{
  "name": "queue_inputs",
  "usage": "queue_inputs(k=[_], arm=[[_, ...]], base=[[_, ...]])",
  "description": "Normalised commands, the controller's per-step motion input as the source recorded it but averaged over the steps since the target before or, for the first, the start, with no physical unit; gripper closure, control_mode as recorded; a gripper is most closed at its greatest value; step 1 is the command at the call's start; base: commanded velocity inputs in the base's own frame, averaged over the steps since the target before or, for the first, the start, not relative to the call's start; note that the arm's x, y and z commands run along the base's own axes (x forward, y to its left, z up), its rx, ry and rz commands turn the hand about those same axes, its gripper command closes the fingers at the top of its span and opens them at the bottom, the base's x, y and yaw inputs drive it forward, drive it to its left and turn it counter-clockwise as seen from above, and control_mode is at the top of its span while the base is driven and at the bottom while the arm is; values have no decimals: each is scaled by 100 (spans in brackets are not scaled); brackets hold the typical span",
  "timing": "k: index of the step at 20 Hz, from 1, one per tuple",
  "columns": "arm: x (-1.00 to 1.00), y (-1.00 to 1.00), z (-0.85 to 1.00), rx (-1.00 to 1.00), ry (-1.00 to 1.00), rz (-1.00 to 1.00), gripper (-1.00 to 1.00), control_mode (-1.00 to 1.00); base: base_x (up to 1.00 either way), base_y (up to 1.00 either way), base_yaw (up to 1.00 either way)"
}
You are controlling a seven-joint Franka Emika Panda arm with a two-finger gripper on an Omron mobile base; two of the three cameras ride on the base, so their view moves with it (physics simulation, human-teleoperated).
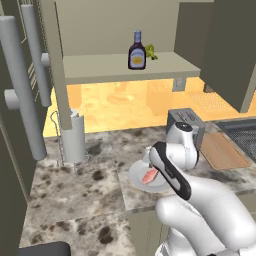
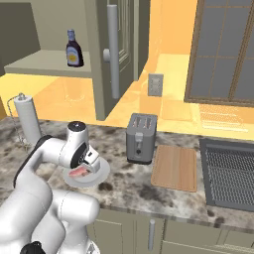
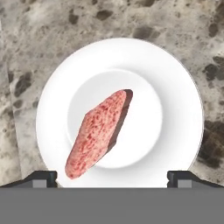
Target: Pick the steak from the plate and place it on the cutting board. Then pick the condiment bottle from the cabinet and place it next to the cutting board.
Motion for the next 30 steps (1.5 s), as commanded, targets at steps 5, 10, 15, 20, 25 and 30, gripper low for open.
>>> queue_inputs(k=[5,10,15,20,25,30], arm=[[0,0,-32,2,0,0,-100,-100],[0,0,-37,3,-1,0,-100,-100],[0,0,-37,3,-2,0,-100,-100],[0,0,-38,3,-2,0,-100,-100],[0,0,-39,2,-3,0,-100,-100],[0,3,-37,1,-4,0,-100,-100]], base=[[0,0,0],[0,0,0],[0,0,0],[0,0,0],[0,0,0],[0,0,0]])
